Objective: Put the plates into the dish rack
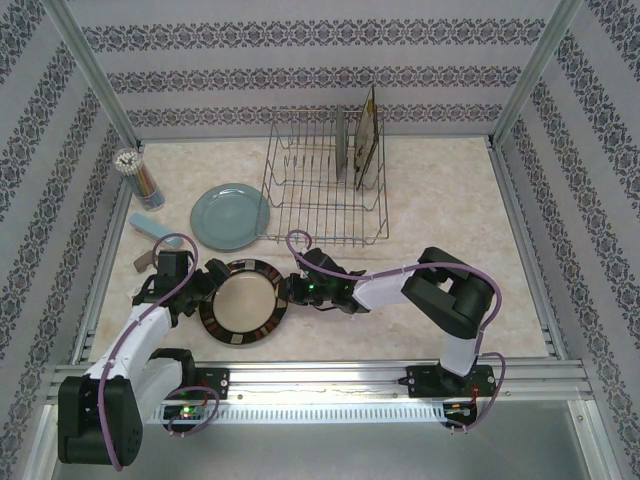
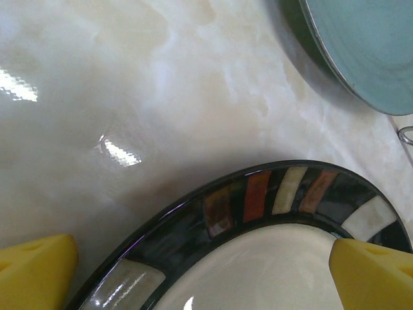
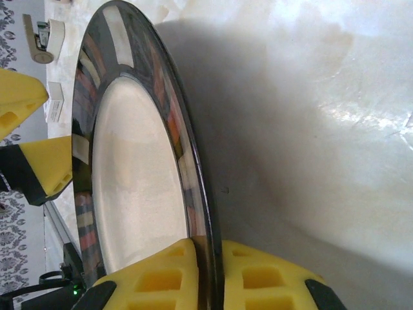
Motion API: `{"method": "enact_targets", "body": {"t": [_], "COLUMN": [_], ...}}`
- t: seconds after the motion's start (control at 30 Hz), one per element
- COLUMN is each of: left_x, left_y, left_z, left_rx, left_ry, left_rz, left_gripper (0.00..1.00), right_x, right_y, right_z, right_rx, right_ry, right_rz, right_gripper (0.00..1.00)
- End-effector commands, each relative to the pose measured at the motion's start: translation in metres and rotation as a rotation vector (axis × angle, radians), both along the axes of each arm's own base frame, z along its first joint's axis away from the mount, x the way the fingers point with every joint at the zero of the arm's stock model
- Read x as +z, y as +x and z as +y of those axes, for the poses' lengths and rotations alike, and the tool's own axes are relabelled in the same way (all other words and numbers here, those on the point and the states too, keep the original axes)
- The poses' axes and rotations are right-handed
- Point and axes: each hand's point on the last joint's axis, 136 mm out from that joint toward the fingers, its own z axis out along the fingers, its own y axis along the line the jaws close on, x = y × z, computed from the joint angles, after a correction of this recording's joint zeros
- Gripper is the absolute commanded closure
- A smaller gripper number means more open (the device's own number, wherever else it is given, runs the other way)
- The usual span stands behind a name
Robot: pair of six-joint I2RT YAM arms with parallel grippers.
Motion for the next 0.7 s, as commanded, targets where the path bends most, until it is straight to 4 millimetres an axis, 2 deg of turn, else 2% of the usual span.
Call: {"method": "enact_targets", "body": {"t": [0.0, 0.43, 0.67], "left_x": [0.015, 0.034, 0.053], "left_y": [0.003, 0.003, 0.004], "left_z": [-0.023, -0.017, -0.012], "left_rx": [-0.078, -0.071, -0.067], "left_ry": [-0.084, -0.043, -0.009], "left_rz": [-0.038, -0.073, -0.1], "left_gripper": [0.0, 0.0, 0.0], "right_x": [0.031, 0.042, 0.054], "right_y": [0.0, 0.0, 0.001], "right_z": [0.01, -0.015, -0.024], "right_rx": [0.019, -0.048, -0.045], "right_ry": [0.08, 0.049, 0.059], "right_rz": [-0.06, -0.01, -0.018], "right_gripper": [1.0, 1.0, 1.0]}}
